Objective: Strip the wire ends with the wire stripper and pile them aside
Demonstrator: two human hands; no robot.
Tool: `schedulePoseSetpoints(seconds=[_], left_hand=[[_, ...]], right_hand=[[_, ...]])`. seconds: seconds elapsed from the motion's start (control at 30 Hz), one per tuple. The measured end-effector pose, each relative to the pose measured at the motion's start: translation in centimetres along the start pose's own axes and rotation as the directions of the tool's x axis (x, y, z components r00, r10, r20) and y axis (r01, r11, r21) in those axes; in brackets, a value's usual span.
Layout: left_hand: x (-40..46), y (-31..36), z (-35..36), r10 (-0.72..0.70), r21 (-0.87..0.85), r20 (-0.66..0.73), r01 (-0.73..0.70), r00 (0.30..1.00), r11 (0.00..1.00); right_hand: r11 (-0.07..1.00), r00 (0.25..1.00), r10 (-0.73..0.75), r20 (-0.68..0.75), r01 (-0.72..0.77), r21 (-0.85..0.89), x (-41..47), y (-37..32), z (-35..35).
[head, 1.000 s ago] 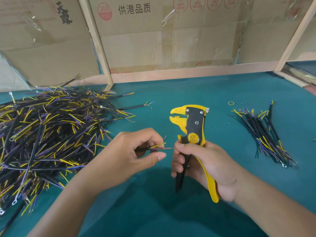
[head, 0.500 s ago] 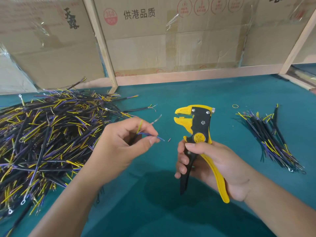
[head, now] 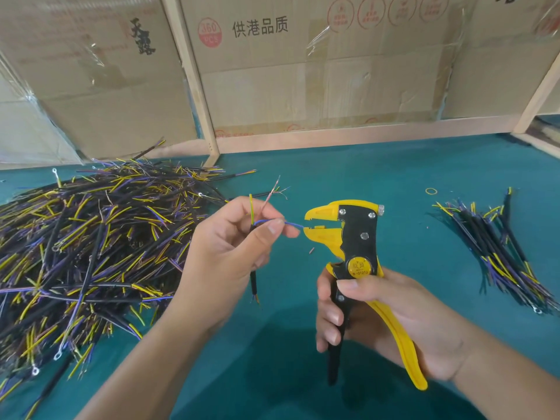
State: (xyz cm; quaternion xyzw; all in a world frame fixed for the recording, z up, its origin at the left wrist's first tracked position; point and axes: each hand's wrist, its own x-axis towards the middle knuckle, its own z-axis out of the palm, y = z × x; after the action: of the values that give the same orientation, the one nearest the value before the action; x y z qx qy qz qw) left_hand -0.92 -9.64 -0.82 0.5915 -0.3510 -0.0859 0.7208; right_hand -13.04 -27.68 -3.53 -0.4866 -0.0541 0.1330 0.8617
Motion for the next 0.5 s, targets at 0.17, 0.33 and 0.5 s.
schedulePoseSetpoints(seconds=[0.17,0.33,0.5], left_hand=[[-0.1,-0.4,1.0,-0.038,-0.025,-0.107,0.035,0.994,0.999],[-0.3,-0.4,1.7,-0.061,-0.066,-0.168,0.05,0.984,0.997],[-0.5,-0.5,2.6,-0.131,-0.16,-0.185,0.102,0.974,0.982]], right_hand=[[1.0,0.999,-0.02,0.045,0.02,0.021,0.0,0.3,0.0],[0.998,0.996,-0.043,0.073,0.04,0.046,0.0,0.3,0.1],[0.998,0.996,-0.05,0.069,0.048,0.038,0.0,0.4,0.1]])
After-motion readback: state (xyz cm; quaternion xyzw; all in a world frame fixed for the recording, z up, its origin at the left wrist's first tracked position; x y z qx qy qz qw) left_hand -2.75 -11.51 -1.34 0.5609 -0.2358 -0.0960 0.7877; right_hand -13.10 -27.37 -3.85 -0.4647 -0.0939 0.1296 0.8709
